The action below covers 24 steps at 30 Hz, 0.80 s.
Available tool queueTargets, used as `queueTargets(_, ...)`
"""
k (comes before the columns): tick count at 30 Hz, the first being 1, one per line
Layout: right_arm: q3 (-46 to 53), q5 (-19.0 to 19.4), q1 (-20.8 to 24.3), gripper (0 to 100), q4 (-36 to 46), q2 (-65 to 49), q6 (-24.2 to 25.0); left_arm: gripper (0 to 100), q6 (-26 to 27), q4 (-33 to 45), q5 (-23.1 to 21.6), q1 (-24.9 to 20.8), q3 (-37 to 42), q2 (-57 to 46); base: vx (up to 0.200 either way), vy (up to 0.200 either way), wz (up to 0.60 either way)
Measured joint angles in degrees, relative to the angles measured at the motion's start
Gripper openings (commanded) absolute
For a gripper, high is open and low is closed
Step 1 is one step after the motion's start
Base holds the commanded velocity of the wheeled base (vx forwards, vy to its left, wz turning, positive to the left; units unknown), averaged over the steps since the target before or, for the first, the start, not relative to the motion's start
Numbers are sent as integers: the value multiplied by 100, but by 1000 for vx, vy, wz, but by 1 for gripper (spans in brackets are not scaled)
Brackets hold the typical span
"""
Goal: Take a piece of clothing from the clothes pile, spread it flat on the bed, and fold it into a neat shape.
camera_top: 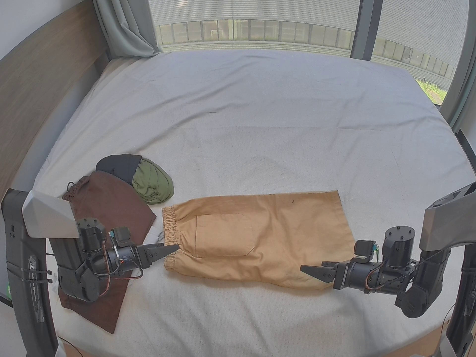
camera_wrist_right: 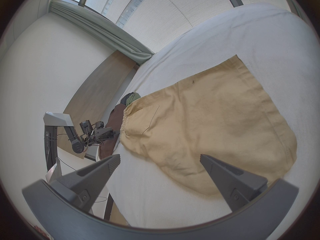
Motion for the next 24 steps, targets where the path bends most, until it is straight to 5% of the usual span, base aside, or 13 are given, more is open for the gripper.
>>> queueTargets(16, -22, -7, 0, 100, 0, 119, -11, 100, -63, -17, 161, -121, -341, 614, 0, 0, 0)
queueTargets(24, -28, -7, 5, 100, -2, 127, -11, 100, -807, -24, 205, -272, -396, 650, 0, 0, 0)
